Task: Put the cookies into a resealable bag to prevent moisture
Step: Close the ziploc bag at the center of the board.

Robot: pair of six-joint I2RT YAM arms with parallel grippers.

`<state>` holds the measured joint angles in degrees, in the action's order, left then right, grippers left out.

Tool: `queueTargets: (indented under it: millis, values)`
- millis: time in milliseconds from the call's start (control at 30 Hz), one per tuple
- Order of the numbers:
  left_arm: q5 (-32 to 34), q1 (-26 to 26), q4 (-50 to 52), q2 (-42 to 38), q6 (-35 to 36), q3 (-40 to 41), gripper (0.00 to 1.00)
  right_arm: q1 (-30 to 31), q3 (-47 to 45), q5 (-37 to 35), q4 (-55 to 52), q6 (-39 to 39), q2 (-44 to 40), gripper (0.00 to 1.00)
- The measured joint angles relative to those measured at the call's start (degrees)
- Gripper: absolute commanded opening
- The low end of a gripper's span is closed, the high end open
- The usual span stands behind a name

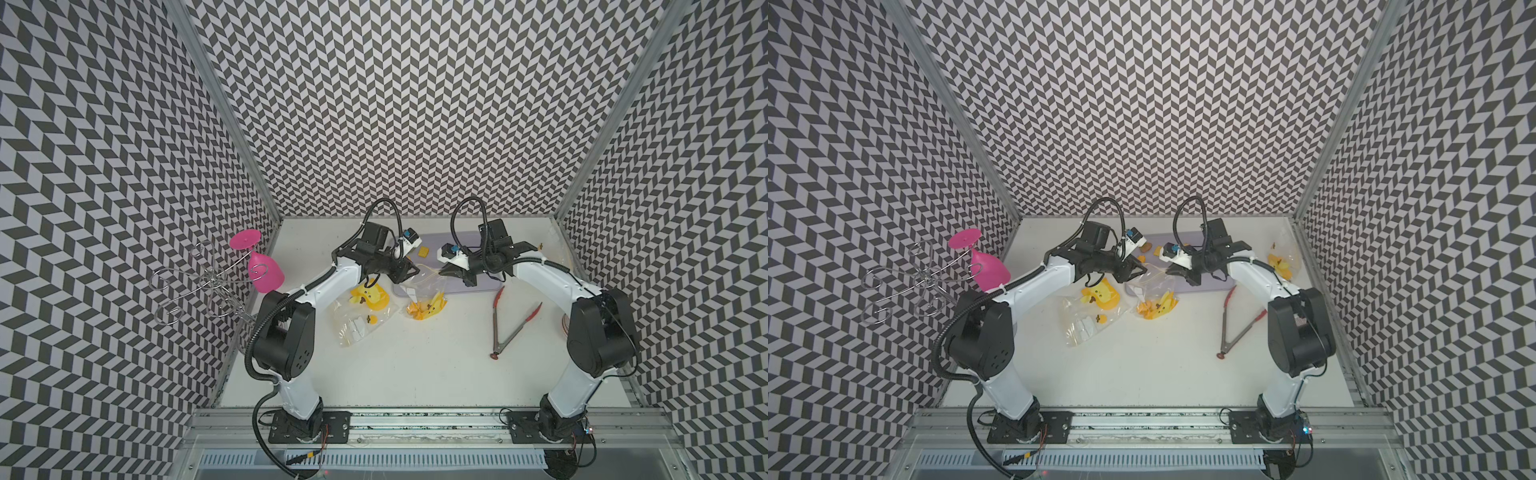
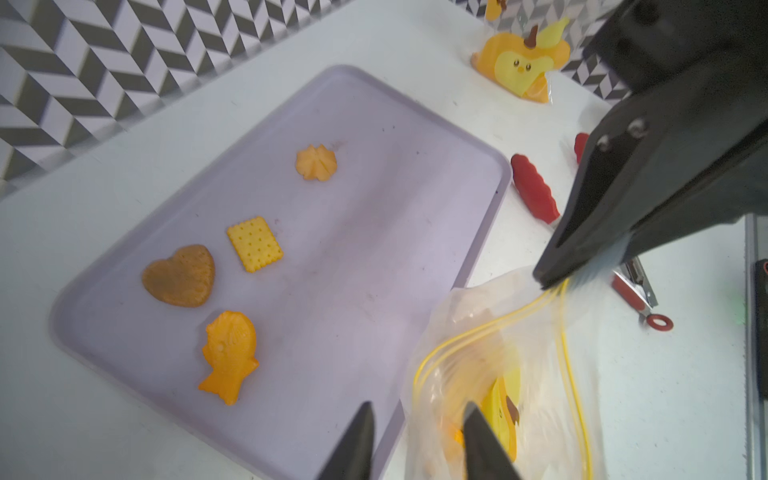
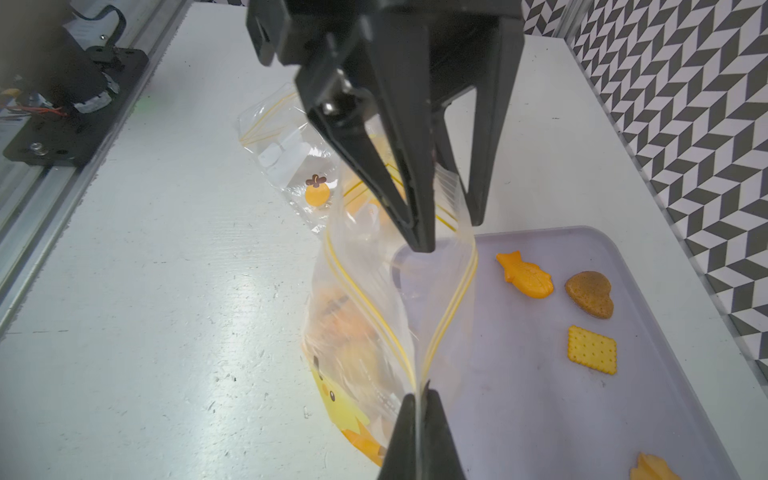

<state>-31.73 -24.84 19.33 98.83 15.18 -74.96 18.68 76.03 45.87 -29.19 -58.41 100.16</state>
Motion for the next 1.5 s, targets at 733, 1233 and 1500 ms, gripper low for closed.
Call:
queueTargets:
  millis: [733, 1233, 1500]
  values:
    - [-11.08, 9.01, -29.44, -16.24, 0.44, 24.70, 0.85, -4.74, -25.86, -7.23, 27.93, 12.35, -15.39, 0.00]
    - [-11.69, 7.43, -22.71, 0.63, 12.46, 13.20, 0.82, -4.90, -25.09, -4.33, 29.77, 11.50, -14.95, 0.00]
    - [-13.88, 5.35, -21.44, 4.17, 14.21, 9.97, 0.64, -4.90, -25.09, -3.87, 29.73, 11.50, -14.84, 0.00]
